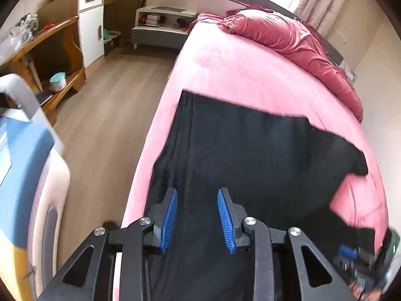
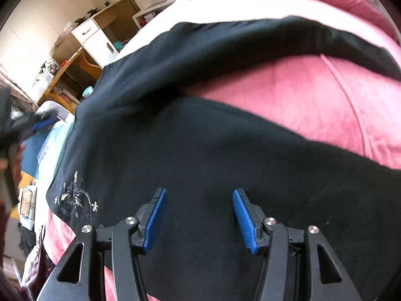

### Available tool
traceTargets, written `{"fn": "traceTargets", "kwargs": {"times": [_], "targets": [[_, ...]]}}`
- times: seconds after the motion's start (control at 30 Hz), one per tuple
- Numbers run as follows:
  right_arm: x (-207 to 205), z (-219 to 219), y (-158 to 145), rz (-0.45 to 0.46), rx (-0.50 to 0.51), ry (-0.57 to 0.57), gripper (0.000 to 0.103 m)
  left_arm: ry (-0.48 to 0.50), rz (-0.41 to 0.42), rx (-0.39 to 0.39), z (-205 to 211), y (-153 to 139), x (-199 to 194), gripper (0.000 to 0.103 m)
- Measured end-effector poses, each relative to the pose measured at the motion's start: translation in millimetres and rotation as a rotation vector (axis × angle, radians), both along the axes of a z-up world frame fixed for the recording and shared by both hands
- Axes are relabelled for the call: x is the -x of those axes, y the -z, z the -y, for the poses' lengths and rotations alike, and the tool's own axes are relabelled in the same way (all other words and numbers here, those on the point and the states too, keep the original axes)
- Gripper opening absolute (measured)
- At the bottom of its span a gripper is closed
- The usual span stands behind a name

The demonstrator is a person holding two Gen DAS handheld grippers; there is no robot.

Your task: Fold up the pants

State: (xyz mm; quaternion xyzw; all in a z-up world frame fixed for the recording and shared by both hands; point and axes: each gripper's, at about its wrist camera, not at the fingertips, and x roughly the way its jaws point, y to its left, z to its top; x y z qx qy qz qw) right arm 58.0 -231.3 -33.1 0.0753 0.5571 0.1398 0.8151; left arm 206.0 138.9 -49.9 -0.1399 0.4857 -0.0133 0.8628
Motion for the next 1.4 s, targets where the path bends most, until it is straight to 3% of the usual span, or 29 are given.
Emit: {"fn": "traceTargets", "kwargs": {"times": [0.1,0.23,0.43,0.57,0.77,0.83,0.9,1.03,1.27,1.4], "targets": [[4.5,-3.9,-10.7,0.034,-0.002,0.0,0.058,-0.023,-0.027,0.036,-7.8,7.9,-36.7,0.037],[-2.8,-15.0,-22.3,0.073,-0.007,0.041,0.062,-0.059,-0.054,0.098,-17.4,21.0,-78.2,0.054],[-15.3,-28.3,-34.0,0.09,-0.02,0.042,0.064,-0.115,-0.099,0.089,-26.0,40.6,-136.5,0.054],[-20.3,-32.2,-31.3,0.085,-0.034,0.047,0.064,-0.167,-0.121,0.137,-40.4,50.8,-165.7,0.054],[-26.0,-33.5,-23.5,0.064,-0.03,0.066,0.065,-0.149,-0.182,0.12,-33.9,63.8,-192.6,0.054],[-26.7,-32.0,-21.2,0.054,-0.035,0.082,0.065,-0.124,-0.183,0.113,-29.4,65.8,-196.2,0.04],[-25.9,-29.9,-19.7,0.051,-0.03,0.097,0.065,-0.103,-0.164,0.044,-22.7,64.4,-195.0,0.029],[-21.6,-26.8,-18.2,0.044,-0.021,0.111,0.065,-0.076,-0.053,0.033,-16.6,43.0,-176.8,0.016],[-17.3,-17.4,-19.0,0.047,-0.032,0.15,0.065,0.149,0.186,0.051,22.8,-31.5,-103.2,0.014],[-17.0,-7.5,-24.5,0.06,-0.048,0.172,0.065,0.269,0.255,0.096,39.5,-57.9,-43.7,0.013]]}}
